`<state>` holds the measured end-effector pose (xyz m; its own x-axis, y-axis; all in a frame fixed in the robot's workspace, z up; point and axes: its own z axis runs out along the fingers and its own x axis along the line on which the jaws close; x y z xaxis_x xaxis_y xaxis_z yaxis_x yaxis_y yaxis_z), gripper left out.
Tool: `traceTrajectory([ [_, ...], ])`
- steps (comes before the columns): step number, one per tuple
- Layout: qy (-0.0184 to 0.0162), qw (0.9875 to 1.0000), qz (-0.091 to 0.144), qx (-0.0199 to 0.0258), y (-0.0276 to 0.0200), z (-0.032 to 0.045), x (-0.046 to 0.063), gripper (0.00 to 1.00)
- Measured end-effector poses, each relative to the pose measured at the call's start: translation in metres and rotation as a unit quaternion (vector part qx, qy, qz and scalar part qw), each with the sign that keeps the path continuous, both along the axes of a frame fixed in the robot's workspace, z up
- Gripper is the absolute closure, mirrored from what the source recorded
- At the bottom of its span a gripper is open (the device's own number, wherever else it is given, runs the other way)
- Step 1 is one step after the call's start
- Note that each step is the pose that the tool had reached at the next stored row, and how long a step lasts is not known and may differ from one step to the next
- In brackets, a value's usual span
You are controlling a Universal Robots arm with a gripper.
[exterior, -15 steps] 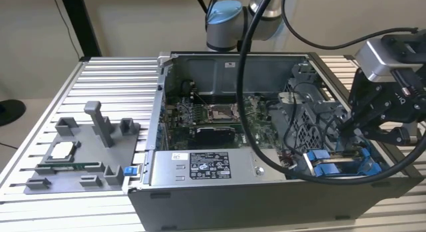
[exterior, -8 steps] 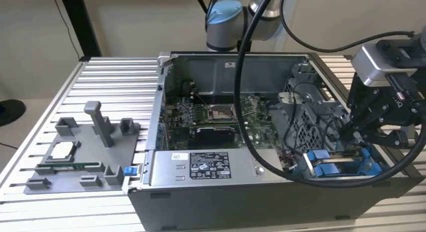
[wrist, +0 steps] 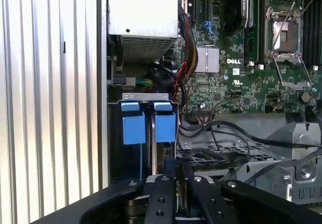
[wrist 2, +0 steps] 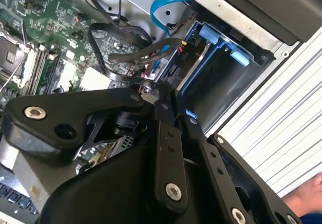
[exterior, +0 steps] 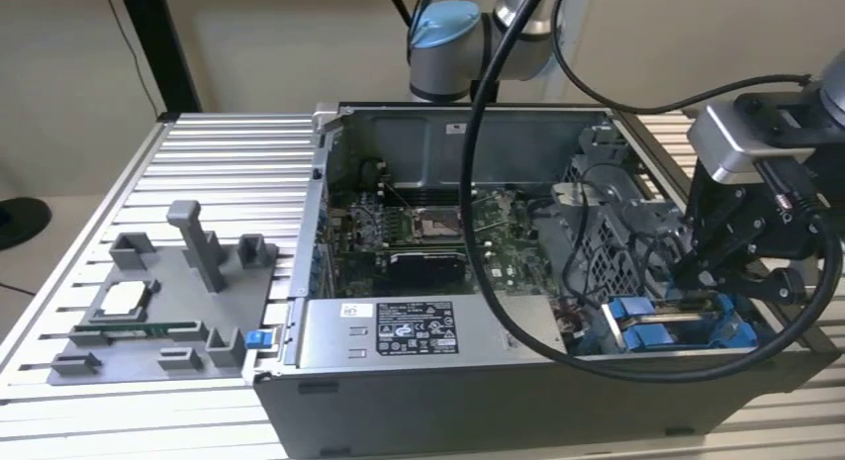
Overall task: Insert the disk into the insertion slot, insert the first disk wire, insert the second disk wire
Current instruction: 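Insert the second disk wire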
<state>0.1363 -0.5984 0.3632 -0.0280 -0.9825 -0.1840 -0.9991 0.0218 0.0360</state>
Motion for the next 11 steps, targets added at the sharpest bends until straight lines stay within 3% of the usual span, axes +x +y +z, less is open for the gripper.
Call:
traceTrajectory([
  [7,-0.0009,0.9998,0.0,-0.0177,0.0,-0.005,-0.0006,1.0],
  [11,-0.0062,0.9997,0.0,-0.0256,0.0002,-0.0078,-0.0015,1.0],
])
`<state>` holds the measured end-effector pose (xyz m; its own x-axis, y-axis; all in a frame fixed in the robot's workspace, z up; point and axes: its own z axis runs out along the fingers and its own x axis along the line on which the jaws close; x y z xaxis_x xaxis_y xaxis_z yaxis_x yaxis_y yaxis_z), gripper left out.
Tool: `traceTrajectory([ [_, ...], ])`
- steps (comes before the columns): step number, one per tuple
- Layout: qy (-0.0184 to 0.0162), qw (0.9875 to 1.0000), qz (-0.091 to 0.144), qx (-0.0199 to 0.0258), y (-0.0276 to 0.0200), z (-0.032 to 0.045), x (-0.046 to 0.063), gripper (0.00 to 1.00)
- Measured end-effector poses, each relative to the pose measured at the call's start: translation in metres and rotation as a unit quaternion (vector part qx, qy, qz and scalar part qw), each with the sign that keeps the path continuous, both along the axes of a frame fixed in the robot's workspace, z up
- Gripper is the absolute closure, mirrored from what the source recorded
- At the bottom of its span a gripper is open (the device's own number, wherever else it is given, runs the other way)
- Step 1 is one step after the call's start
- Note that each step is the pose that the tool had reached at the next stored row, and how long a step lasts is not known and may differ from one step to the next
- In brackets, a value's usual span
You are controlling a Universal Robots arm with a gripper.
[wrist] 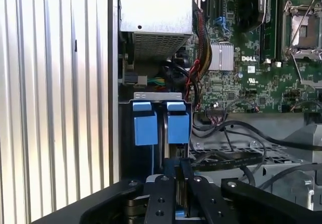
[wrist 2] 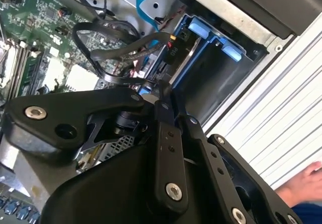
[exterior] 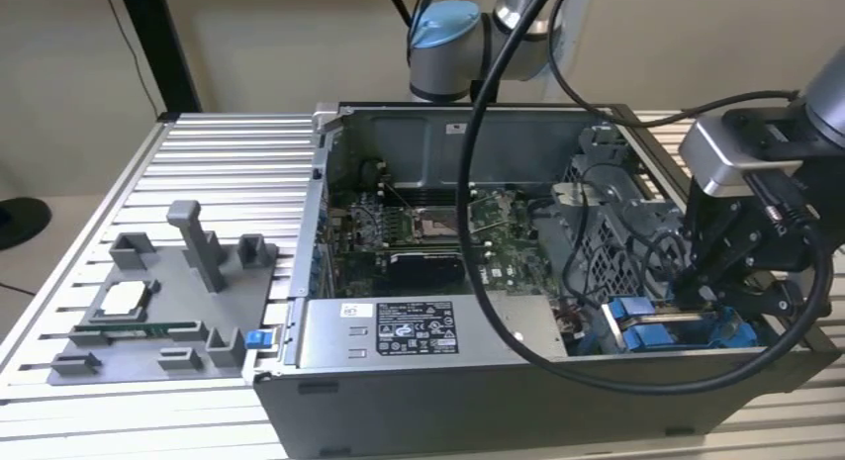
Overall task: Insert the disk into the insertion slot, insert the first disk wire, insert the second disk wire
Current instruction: 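Insert the second disk wire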
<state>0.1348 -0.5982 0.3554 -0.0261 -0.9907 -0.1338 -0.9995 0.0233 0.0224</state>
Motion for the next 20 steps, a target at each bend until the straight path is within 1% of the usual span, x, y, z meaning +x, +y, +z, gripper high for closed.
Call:
traceTrajectory([
  [2,-0.0041,1.0,0.0,-0.0004,0.0002,-0.0004,0.0,1.0],
  [6,-0.0143,0.9999,0.0,-0.0004,0.0018,-0.0006,-0.003,1.0],
  [8,-0.0221,0.9998,0.0,-0.0004,0.0028,-0.0007,-0.005,1.0],
  [9,-0.027,0.9996,0.0,-0.0005,0.0034,-0.0007,-0.006,1.0],
  [10,-0.031,0.9995,0.0,-0.0004,0.0037,-0.0008,-0.008,1.0],
  [13,-0.0403,0.9992,0.0,-0.0005,0.0045,-0.001,-0.013,1.0],
  [16,-0.0468,0.9989,0.0,-0.0004,0.0051,-0.0013,-0.015,1.0],
  [17,-0.0508,0.9987,0.0,-0.0005,0.0053,-0.0015,-0.015,1.0],
  [19,-0.0613,0.9981,0.0,-0.0005,0.0057,-0.0024,-0.016,1.0],
  [20,-0.0655,0.9979,0.0,-0.0003,0.0057,-0.003,-0.016,1.0],
])
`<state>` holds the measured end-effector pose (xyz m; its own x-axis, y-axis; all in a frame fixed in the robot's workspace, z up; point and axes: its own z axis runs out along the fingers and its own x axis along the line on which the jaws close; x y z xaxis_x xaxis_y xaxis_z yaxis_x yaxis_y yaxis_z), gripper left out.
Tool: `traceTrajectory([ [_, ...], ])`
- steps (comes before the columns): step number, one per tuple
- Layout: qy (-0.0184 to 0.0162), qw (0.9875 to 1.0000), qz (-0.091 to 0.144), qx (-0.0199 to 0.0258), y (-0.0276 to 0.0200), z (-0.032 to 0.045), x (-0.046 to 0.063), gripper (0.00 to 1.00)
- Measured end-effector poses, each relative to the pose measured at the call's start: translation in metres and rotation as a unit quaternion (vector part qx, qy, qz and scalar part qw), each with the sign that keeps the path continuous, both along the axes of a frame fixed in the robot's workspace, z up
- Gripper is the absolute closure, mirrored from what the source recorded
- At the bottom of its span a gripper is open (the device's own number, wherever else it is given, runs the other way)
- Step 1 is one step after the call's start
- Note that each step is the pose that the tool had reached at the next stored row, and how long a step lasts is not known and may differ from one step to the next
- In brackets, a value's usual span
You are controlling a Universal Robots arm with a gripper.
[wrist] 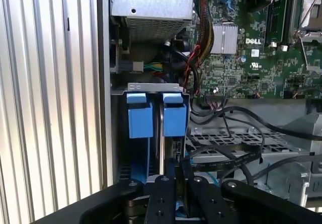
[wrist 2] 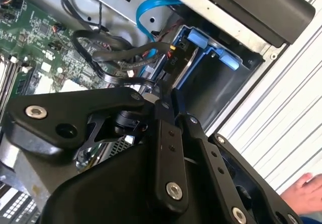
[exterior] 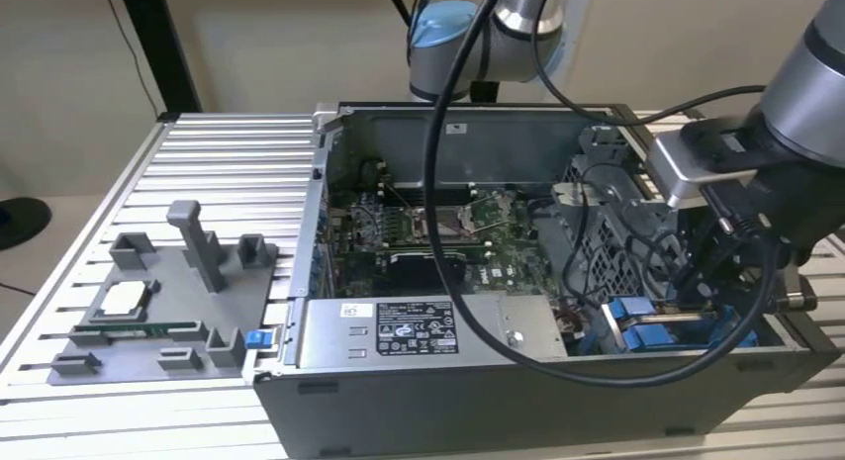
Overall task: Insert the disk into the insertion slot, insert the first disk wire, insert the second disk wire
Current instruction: 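Insert the second disk wire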
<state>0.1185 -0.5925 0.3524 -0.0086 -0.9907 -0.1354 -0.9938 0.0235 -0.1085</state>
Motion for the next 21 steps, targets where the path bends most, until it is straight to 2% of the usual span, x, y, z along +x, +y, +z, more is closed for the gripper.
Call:
traceTrajectory([
  [1,-0.0011,1.0,0.0,0.0,0.0,-0.0002,-0.0002,1.0],
  [9,-0.0011,1.0,0.0,-0.0002,0.0002,-0.0009,-0.0002,1.0],
  [21,-0.0011,1.0,-0.004,0.0,0.0006,-0.0077,-0.0002,1.0],
])
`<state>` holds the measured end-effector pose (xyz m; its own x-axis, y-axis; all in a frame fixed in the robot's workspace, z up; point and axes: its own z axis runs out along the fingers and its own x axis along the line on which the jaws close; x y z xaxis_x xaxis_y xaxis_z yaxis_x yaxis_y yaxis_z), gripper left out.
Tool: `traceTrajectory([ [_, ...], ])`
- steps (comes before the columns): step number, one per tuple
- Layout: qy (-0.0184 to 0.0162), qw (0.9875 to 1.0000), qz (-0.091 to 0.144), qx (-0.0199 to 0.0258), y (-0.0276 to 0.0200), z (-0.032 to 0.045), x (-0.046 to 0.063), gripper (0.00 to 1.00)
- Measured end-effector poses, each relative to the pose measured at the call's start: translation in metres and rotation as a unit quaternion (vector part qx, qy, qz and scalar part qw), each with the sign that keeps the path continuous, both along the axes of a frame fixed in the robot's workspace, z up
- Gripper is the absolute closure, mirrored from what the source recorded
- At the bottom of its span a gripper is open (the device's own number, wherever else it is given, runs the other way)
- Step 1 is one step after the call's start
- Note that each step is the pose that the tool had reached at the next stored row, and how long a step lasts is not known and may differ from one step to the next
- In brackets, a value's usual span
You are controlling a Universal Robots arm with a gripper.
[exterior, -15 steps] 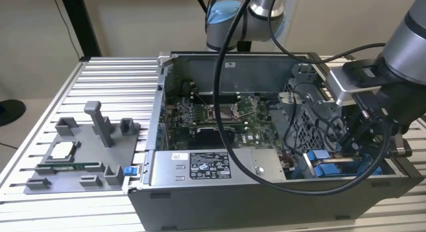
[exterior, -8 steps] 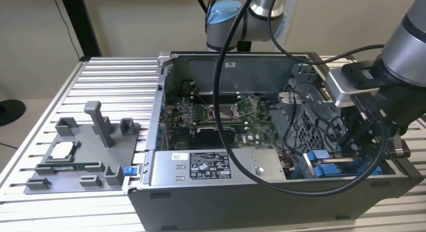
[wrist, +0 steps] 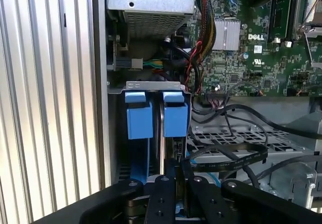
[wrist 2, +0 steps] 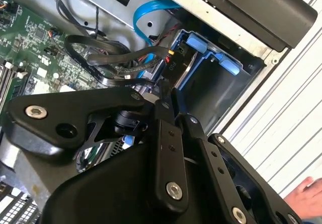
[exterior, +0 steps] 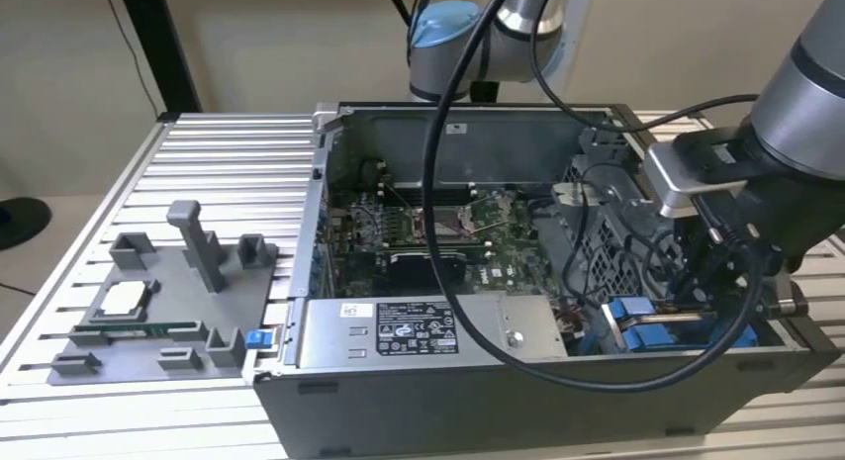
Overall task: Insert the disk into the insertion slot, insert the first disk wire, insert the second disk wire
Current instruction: 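Insert the second disk wire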
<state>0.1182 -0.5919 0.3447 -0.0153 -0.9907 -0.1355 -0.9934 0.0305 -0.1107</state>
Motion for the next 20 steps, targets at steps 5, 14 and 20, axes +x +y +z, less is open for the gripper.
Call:
traceTrajectory([
  [5,0.0,1.0,-0.003,0.0009,0.0015,-0.0016,0.0,1.0],
  [14,-0.0001,1.0,-0.005,0.0026,0.0043,-0.0046,0.0,1.0],
  [20,-0.0008,1.0,-0.006,0.0049,0.0046,-0.0096,0.0,1.0],
])
